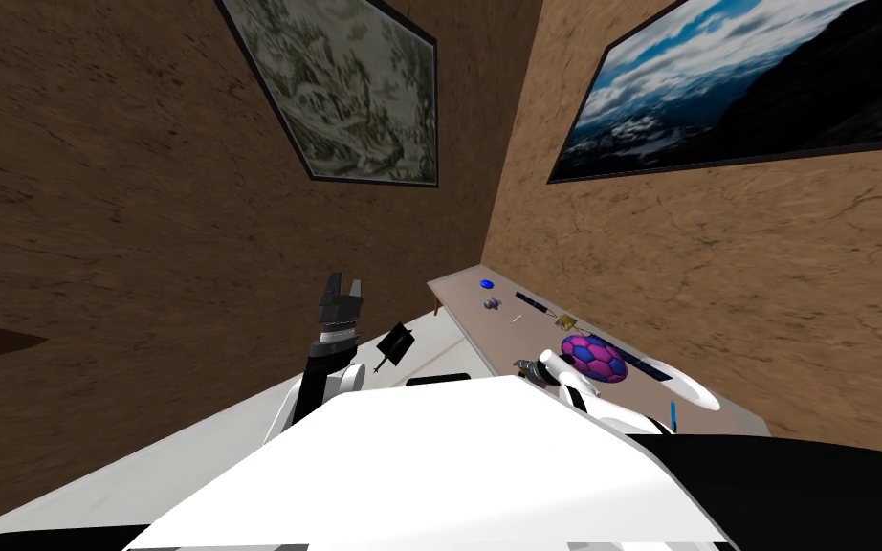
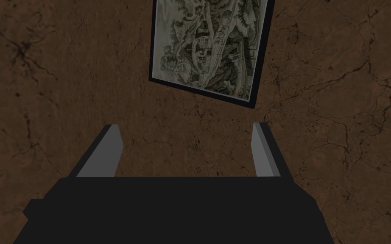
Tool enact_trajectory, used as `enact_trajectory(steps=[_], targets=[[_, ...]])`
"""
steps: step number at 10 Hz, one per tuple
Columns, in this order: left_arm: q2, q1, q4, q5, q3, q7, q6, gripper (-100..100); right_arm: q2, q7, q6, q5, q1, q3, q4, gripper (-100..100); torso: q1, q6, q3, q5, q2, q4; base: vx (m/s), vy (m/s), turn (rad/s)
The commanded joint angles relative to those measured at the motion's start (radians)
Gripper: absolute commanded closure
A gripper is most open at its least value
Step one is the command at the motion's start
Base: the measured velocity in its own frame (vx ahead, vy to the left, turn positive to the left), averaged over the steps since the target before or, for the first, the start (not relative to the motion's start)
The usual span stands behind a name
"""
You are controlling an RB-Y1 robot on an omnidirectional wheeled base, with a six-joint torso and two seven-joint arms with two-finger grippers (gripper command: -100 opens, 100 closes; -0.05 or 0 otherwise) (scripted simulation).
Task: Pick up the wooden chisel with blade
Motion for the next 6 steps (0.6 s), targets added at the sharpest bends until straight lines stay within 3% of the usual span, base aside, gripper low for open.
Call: enact_trajectory(steps=[1,2,3,4,5,6], targets=[[0.000,0.000,0.000,0.000,0.000,0.000,0.000,0,-0.004,-0.037,0.033,-0.005,-0.001,-0.007,0.007,-100,0.000,0.000,0.000,0.000,0.000,0.000,0.010,-0.001,0.021],[0.000,0.000,0.000,0.000,0.000,0.000,0.000,0,-0.009,-0.050,0.045,-0.011,-0.006,-0.012,0.023,-100,0.000,0.000,0.000,0.000,0.000,0.000,0.011,0.000,0.016],[0.000,0.000,0.000,0.000,0.000,0.000,0.000,0,-0.003,-0.045,0.040,-0.005,0.002,-0.008,0.002,-100,0.000,0.000,0.000,0.000,0.000,0.000,0.000,0.000,0.000],[0.000,0.000,0.000,0.000,0.000,0.000,0.000,0,-0.003,-0.048,0.043,-0.006,0.001,-0.008,0.003,0,0.000,0.000,0.000,0.000,0.000,0.000,0.000,0.000,0.000],[0.000,0.000,0.000,0.000,0.000,0.000,0.000,0,-0.005,-0.046,0.028,-0.018,0.011,-0.023,0.019,-100,0.000,0.000,0.000,0.000,0.000,0.000,-0.019,-0.009,0.190],[0.000,0.000,0.000,0.000,0.000,0.000,0.000,0,-0.006,-0.044,0.013,-0.030,0.020,-0.037,0.035,-100,0.000,-0.001,0.001,0.000,0.001,0.000,-0.042,-0.027,0.359]])
